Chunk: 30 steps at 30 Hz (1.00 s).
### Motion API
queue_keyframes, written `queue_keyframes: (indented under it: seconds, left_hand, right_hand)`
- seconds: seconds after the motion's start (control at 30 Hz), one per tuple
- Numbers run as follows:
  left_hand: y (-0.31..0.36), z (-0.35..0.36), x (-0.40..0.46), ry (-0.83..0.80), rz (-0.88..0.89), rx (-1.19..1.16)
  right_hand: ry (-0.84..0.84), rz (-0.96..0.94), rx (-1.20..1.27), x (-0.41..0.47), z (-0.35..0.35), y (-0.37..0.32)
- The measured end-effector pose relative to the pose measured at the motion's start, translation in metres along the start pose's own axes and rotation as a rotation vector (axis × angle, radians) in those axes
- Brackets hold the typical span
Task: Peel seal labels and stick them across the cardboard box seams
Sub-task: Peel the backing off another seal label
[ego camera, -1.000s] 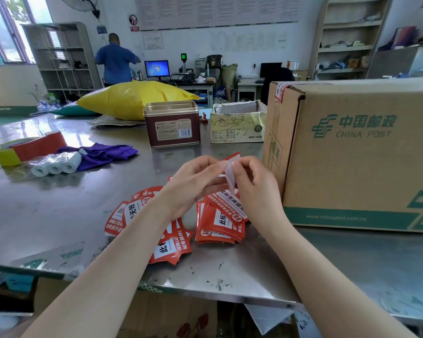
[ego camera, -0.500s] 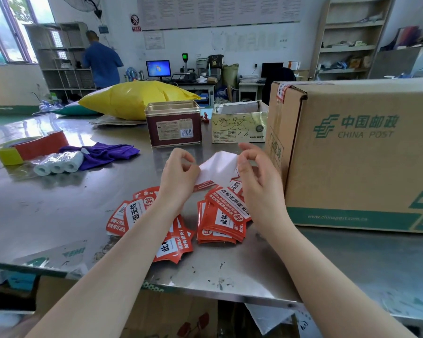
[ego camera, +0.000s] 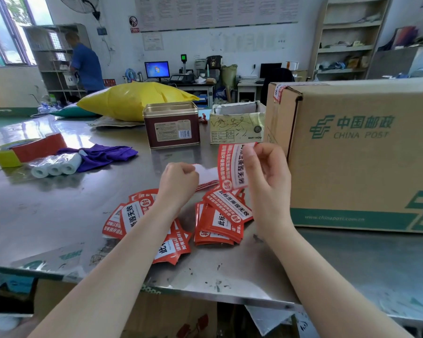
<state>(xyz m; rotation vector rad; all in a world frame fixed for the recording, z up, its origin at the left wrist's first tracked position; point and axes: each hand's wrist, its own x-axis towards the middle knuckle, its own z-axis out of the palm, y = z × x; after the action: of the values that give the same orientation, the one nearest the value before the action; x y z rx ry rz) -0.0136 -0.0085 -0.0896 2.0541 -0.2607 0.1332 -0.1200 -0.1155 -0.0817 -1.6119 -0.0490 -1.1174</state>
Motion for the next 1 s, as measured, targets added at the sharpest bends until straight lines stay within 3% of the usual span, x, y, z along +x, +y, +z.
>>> queue_keyframes:
  seconds: [0.13, 0.23, 0.4, 0.5, 0.6, 0.7, 0.87, 1.0]
  left_hand:
    - [-0.003, 0.004, 0.002, -0.170, -0.057, 0.171]
    - [0.001, 0.006, 0.000, -0.147, -0.012, 0.146]
    - [0.004, -0.002, -0.003, 0.172, 0.385, -0.039]
    - [0.010, -0.003, -0.012, 0.188, 0.557, -0.134]
    - [0.011, 0.000, -0.015, 0.145, 0.618, -0.033]
    - [0.012, -0.001, -0.012, 0.110, 0.557, -0.026]
    - [0.023, -0.015, -0.007, 0.089, 0.293, -0.280]
    - [0.033, -0.027, -0.001, 0.017, 0.195, -0.348]
  right_hand:
    - [-0.074, 0.000, -0.114, 0.000, 0.002, 0.005]
    - [-0.098, 0.005, -0.276, 0.000, 0.003, 0.010]
    - [-0.127, 0.063, -0.372, 0.002, 0.002, 0.017]
    - [-0.154, 0.102, -0.373, 0.002, 0.002, 0.016]
    - [-0.163, 0.090, -0.356, 0.001, 0.002, 0.013]
    - [-0.131, 0.065, -0.346, 0.001, 0.002, 0.011]
    - [-0.099, 0.182, -0.241, 0.003, 0.002, 0.010]
    - [-0.053, 0.130, -0.240, 0.002, 0.004, 0.000]
